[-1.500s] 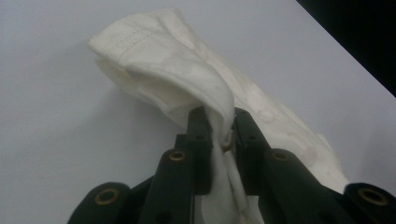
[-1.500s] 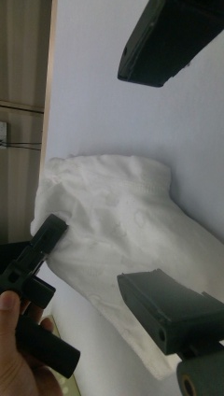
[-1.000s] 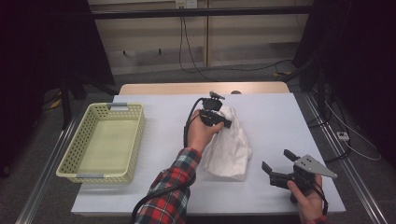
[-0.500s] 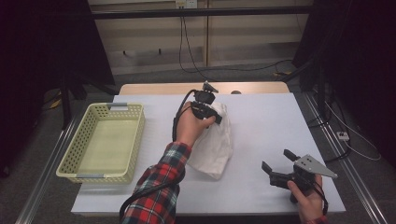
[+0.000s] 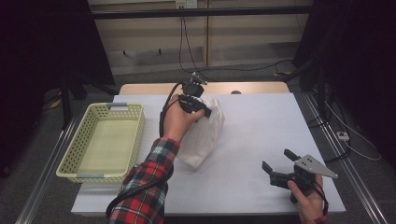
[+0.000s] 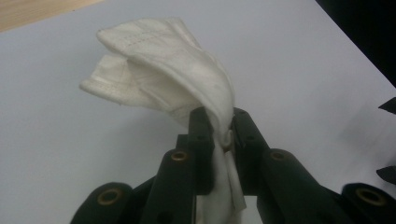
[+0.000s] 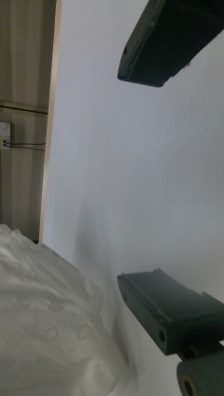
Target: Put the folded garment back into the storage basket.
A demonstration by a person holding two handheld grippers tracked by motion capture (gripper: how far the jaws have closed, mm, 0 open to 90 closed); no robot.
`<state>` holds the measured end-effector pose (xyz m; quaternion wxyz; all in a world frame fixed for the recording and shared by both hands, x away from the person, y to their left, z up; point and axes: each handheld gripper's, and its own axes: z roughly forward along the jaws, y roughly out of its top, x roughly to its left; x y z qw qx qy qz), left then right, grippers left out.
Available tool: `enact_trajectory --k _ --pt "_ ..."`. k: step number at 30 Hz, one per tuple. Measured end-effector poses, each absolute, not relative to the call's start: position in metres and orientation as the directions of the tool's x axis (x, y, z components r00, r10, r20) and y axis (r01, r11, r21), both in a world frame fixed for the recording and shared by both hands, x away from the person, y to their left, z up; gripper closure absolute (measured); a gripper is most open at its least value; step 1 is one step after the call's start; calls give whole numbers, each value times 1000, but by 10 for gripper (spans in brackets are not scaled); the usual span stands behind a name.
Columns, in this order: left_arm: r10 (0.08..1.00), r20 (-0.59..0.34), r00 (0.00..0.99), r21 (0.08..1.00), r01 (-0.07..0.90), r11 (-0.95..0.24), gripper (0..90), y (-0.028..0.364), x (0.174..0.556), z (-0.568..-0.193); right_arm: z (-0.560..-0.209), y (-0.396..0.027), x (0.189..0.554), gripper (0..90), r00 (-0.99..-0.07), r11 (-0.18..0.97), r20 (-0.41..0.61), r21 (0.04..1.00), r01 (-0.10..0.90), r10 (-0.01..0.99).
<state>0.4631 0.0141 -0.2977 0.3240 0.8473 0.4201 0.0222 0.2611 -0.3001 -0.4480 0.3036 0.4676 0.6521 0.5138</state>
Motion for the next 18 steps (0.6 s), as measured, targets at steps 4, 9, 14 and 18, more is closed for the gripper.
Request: enact_trajectory --k 4,9,14,18 --pt "735 -232 638 575 699 -425 807 22 464 -293 -448 -300 261 38 -378 34 84 954 297 922" --pt "741 -227 633 576 700 -422 807 30 464 -288 -447 -300 261 38 -378 34 84 955 295 922" --pt "746 -223 627 587 698 -410 807 38 464 -280 -448 -299 261 38 -383 37 83 954 296 920" --pt "752 -209 626 597 690 -408 807 44 464 -276 -447 -299 261 38 -384 39 81 954 296 920"
